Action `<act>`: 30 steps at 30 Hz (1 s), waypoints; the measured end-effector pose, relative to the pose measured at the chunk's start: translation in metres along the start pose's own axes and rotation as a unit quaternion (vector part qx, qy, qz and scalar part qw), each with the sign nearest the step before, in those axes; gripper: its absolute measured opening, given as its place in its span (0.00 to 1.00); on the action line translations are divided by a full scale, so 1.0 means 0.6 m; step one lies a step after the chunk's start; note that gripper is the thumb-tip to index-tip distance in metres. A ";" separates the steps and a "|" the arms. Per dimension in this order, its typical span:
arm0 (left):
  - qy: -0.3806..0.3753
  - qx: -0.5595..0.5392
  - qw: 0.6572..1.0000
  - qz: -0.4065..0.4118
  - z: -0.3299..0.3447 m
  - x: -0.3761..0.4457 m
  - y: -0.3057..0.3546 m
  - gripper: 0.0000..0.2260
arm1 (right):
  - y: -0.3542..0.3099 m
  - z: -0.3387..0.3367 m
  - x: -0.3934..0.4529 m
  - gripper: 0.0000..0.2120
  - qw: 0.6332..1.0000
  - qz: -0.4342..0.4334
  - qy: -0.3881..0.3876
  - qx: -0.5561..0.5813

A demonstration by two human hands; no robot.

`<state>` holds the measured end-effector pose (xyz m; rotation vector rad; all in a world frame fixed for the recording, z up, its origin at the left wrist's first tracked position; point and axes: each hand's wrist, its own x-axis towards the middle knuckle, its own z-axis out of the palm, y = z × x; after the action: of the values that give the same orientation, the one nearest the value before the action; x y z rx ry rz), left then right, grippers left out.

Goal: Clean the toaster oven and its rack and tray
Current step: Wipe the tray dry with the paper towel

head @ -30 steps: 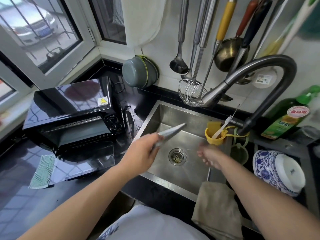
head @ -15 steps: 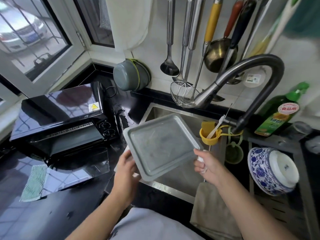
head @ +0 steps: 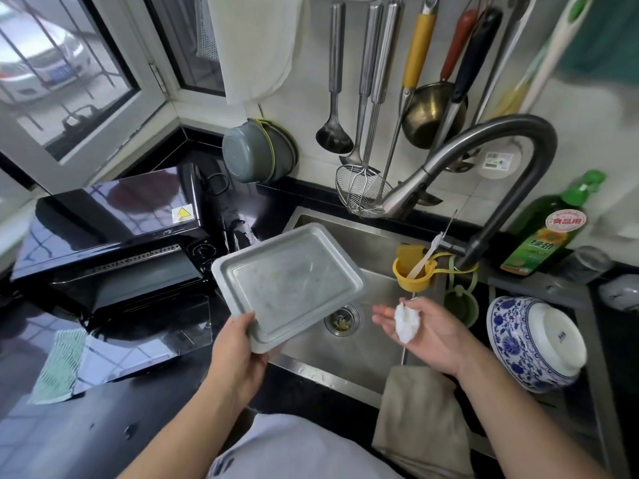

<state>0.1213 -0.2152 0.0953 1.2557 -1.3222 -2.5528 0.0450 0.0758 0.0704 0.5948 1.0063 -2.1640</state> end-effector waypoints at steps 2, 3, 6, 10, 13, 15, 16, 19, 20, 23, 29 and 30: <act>-0.007 0.014 1.000 0.006 -0.002 0.001 -0.001 0.13 | -0.004 0.003 -0.007 0.06 1.000 -0.009 0.006 -0.013; -0.008 0.022 1.000 0.009 -0.004 0.002 -0.004 0.13 | -0.005 0.003 -0.009 0.07 0.999 -0.012 0.010 -0.034; -0.017 0.026 0.999 0.013 -0.007 0.001 -0.013 0.14 | -0.006 0.009 -0.009 0.10 0.990 -0.052 0.070 -0.108; -0.040 0.036 0.998 0.018 -0.005 -0.003 -0.011 0.14 | -0.017 0.048 -0.025 0.11 0.883 -0.177 0.206 -0.382; -0.054 0.048 0.997 0.024 -0.002 -0.010 -0.010 0.14 | -0.037 0.053 -0.029 0.09 0.905 -0.189 0.176 -0.339; -0.066 0.056 0.996 0.014 -0.003 -0.012 -0.011 0.14 | -0.041 0.040 -0.018 0.08 0.882 -0.133 0.207 -0.402; -0.070 0.058 0.996 0.008 -0.004 -0.012 -0.012 0.14 | -0.038 0.033 -0.015 0.08 0.797 -0.125 0.275 -0.523; -0.095 0.070 0.993 0.001 -0.004 -0.015 -0.012 0.16 | -0.027 0.003 -0.010 0.16 0.637 -0.222 0.386 -0.629; -0.102 0.071 0.992 0.000 -0.003 -0.015 -0.012 0.17 | -0.026 0.004 -0.009 0.17 0.624 -0.240 0.377 -0.641; -0.114 0.070 0.991 -0.006 0.002 -0.022 -0.014 0.19 | -0.030 0.025 -0.006 0.15 0.616 -0.290 0.378 -0.627; -0.166 0.054 0.985 -0.008 0.009 -0.026 -0.023 0.20 | 0.017 0.157 -0.015 0.12 0.555 -0.506 0.365 -0.550; -0.181 0.058 0.982 0.000 0.011 -0.026 -0.025 0.19 | 0.036 0.176 -0.006 0.15 0.570 -0.479 0.283 -0.604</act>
<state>0.1324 -0.1957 0.0972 0.8241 -1.5480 -2.8378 0.0505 -0.0172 0.1252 -0.0782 3.2884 -1.1937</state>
